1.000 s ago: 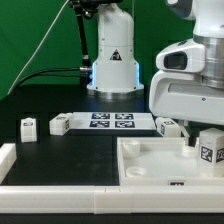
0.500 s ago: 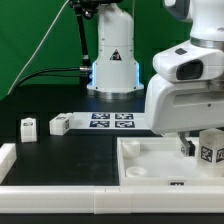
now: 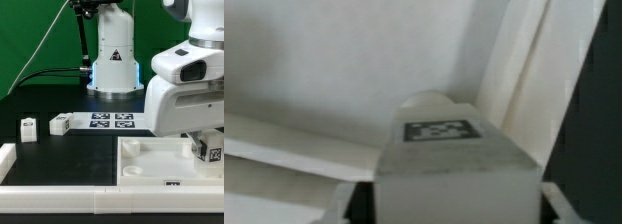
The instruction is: Assemble one leg
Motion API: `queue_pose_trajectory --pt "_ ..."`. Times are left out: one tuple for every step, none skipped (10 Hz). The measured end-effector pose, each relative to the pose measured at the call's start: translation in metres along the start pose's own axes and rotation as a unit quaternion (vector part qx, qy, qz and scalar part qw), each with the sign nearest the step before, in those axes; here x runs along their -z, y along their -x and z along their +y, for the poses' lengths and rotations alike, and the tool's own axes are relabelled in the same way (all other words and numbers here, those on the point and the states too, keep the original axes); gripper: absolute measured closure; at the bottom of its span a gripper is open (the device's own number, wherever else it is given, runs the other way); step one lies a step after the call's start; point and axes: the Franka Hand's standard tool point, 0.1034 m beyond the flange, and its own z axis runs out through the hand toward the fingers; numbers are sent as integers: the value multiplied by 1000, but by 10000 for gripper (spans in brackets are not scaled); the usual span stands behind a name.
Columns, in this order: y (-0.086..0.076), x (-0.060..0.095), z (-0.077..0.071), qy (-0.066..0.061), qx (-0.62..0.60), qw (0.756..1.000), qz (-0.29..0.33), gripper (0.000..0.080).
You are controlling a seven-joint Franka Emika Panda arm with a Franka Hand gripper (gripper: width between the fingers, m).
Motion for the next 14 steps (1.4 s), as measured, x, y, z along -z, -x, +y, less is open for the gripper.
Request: queue_pose_trajectory --pt "0 0 0 0 -19 1000 0 509" --pt "0 0 0 0 -21 1000 0 509" --pt "0 0 -1 -2 -79 997 0 509" --pt "0 0 -2 -1 -149 989 0 509" --pt "0 1 -3 -3 -235 972 -3 509" --pt "-1 2 -4 -2 -304 953 -4 508" --pt "0 2 -4 -2 -349 937 -5 508" --pt "1 0 -4 0 -431 903 -5 508" --pt "0 1 -4 3 -501 866 -3 508" --pt "0 1 -3 4 -518 855 -2 508" --pt "0 2 -2 3 -557 831 -2 508" --pt "0 1 -2 3 -551 834 -2 434" --pt "0 1 -3 3 -532 847 -2 434" --pt "-1 1 -8 3 -529 849 -2 253"
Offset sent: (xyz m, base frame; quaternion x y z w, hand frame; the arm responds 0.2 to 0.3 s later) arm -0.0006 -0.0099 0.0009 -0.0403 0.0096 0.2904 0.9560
